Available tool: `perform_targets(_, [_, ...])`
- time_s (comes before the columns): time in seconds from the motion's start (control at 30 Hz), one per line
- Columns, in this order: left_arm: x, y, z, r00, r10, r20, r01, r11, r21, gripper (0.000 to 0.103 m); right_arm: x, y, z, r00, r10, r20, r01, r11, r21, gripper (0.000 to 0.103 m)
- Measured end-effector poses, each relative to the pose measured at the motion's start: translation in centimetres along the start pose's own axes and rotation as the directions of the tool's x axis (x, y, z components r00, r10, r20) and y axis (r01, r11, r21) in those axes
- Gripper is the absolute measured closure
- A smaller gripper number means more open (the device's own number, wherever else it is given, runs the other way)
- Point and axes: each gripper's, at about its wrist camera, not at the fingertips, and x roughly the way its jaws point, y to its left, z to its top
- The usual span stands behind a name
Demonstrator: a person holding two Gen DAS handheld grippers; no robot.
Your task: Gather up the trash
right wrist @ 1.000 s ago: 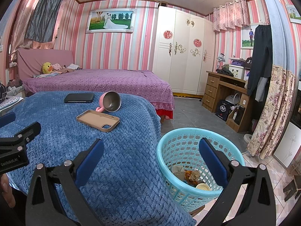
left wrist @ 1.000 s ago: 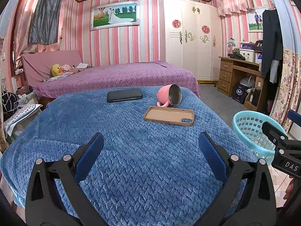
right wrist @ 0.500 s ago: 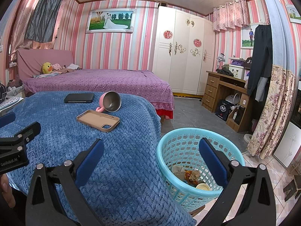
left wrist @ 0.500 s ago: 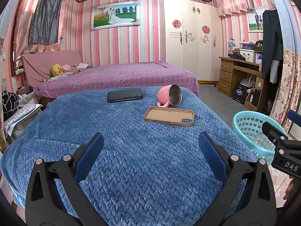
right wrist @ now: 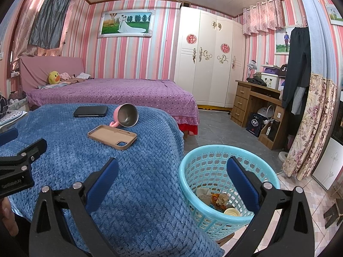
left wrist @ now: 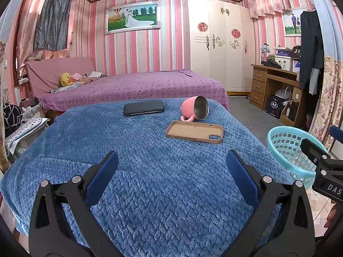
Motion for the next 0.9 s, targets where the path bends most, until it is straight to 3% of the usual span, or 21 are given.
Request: perform_targets(0.9, [-0.15,0.06,0.2,1.0,-0.003,0.005,0.003,1.0,-0.012,0.006,0.53,0.88,-0.12,1.0,-0.004,-0.01,0.004,1.0,0.001,0.004])
